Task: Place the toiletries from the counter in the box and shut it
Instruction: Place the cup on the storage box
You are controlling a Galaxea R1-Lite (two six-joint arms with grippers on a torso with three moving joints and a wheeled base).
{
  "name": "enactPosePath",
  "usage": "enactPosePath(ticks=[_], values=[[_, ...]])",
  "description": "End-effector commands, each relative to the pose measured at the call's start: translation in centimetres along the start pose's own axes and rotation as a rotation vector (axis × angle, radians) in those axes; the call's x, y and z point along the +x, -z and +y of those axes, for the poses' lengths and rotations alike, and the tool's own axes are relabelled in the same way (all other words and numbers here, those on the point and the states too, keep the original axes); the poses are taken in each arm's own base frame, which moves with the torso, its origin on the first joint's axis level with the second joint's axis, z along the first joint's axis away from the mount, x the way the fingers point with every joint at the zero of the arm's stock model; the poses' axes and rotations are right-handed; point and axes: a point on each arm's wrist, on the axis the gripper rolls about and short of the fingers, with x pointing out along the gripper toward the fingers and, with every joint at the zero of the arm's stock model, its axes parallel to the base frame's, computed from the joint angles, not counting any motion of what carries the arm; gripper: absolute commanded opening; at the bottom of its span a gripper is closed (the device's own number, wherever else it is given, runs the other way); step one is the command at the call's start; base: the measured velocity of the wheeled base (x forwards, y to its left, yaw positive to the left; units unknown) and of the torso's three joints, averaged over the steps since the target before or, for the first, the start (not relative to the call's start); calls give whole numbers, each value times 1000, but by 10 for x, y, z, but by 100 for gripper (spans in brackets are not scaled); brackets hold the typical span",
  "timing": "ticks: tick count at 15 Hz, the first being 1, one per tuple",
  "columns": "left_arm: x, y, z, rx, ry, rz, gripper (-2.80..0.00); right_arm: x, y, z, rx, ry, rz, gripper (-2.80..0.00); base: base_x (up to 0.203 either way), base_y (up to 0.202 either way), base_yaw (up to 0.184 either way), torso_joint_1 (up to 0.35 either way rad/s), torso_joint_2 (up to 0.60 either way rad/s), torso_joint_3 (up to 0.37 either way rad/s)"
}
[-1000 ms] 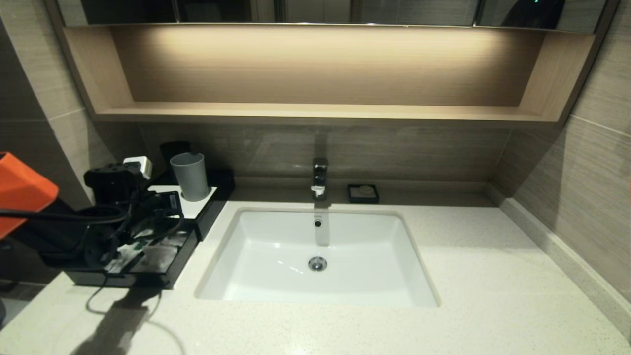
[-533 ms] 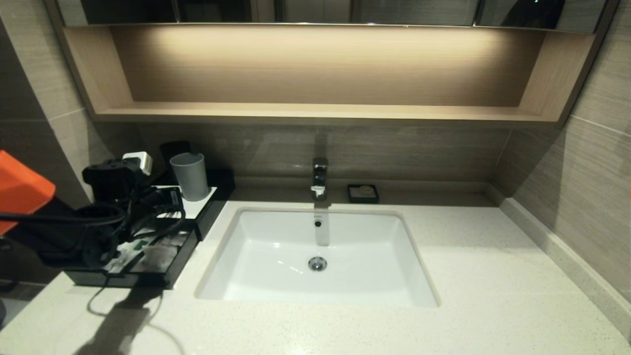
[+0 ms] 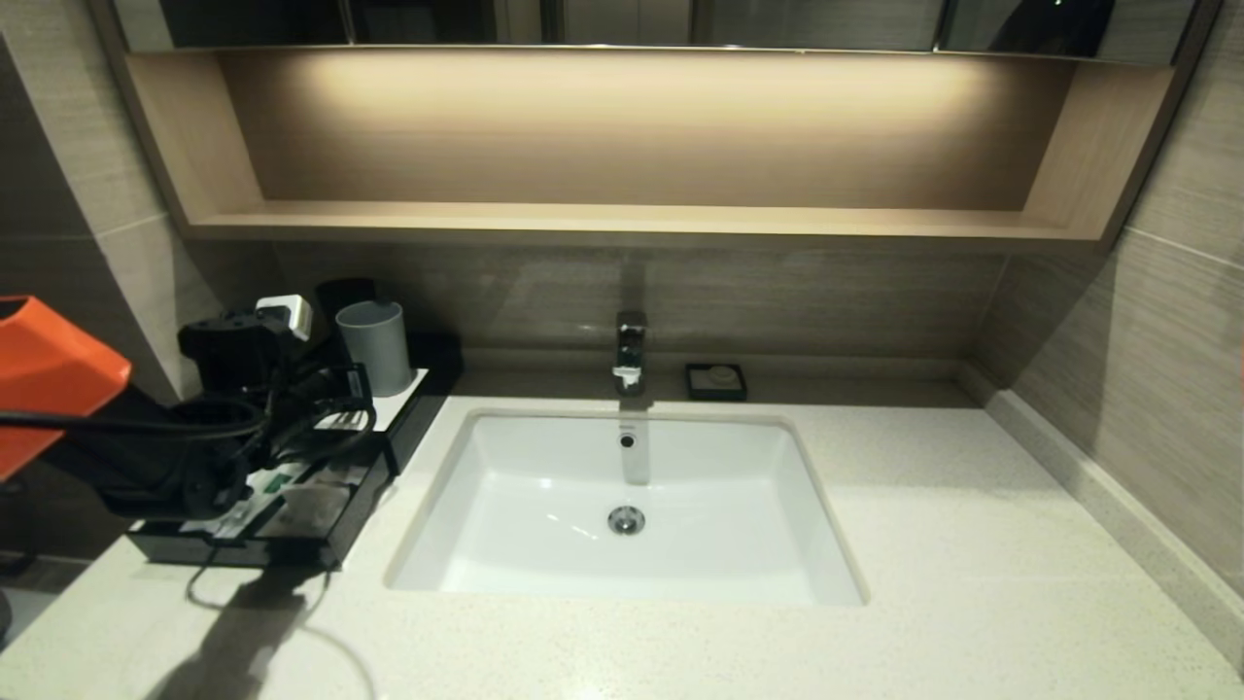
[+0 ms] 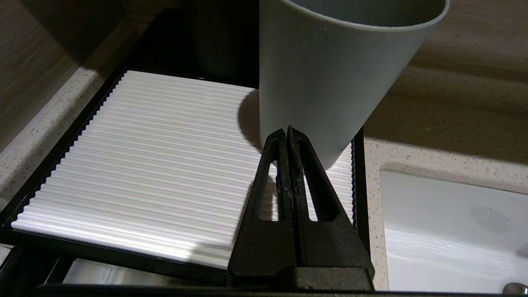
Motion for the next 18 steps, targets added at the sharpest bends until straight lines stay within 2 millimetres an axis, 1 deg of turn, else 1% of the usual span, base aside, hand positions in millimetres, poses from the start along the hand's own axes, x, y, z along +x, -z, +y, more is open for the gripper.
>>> enactPosePath(ticks=[1, 4, 11, 18], values=[[7, 5, 0, 2, -2, 3, -280, 0, 0, 0, 0, 0, 1, -280, 0, 0, 0, 0, 0, 0], [8, 4, -1, 2, 0, 1, -280, 0, 0, 0, 0, 0, 2, -280, 0, 0, 0, 0, 0, 0], [19, 3, -1, 3, -1, -16, -280, 0, 0, 0, 0, 1, 2, -280, 0, 0, 0, 0, 0, 0], [28, 11, -2, 5, -2, -8, -280, 0, 0, 0, 0, 0, 1, -280, 0, 0, 0, 0, 0, 0]])
